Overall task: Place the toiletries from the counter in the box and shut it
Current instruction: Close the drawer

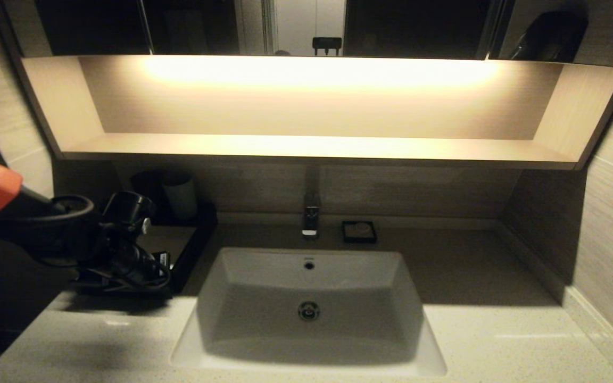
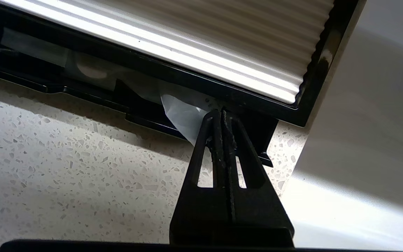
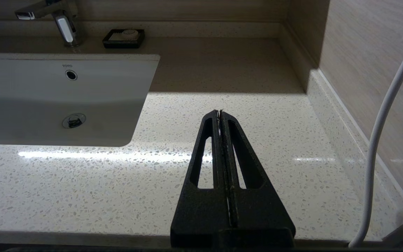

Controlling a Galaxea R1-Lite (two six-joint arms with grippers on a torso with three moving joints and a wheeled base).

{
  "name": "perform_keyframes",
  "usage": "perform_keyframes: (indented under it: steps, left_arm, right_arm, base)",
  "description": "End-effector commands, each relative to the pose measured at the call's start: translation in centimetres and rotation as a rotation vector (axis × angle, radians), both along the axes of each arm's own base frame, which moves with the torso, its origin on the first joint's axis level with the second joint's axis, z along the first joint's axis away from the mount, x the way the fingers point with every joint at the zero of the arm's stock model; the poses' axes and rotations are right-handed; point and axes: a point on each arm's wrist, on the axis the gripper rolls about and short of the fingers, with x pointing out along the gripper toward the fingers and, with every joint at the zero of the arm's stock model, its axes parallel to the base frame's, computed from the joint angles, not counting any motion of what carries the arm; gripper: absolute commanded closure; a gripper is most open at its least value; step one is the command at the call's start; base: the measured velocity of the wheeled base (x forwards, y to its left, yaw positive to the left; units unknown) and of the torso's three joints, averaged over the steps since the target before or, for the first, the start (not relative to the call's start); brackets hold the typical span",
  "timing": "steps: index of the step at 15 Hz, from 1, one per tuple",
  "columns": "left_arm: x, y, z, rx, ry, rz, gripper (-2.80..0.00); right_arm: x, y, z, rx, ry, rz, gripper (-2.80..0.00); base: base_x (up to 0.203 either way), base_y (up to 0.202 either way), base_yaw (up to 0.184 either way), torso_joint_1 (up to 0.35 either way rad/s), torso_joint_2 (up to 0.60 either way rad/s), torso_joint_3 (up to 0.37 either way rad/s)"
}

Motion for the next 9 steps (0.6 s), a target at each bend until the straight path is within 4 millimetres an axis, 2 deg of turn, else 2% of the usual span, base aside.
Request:
perform_keyframes:
  steps: [1, 9]
  left_arm:
    - [-0.1, 0.0, 0.04, 0.0, 0.003, 0.002, 0.0]
    - [0.08, 0.0, -0.45, 0.0, 0.015, 0.002, 0.0]
  right_arm:
    - [0.0, 0.0, -0.01, 0.0, 0.0, 0.0, 0.0]
    - [0.0, 0.0, -0.01, 0.0, 0.0, 0.0, 0.0]
  base:
    - [0.0, 0.0, 0.0, 0.0, 0.0, 0.0]
    - [0.0, 0.0, 0.0, 0.0, 0.0, 0.0]
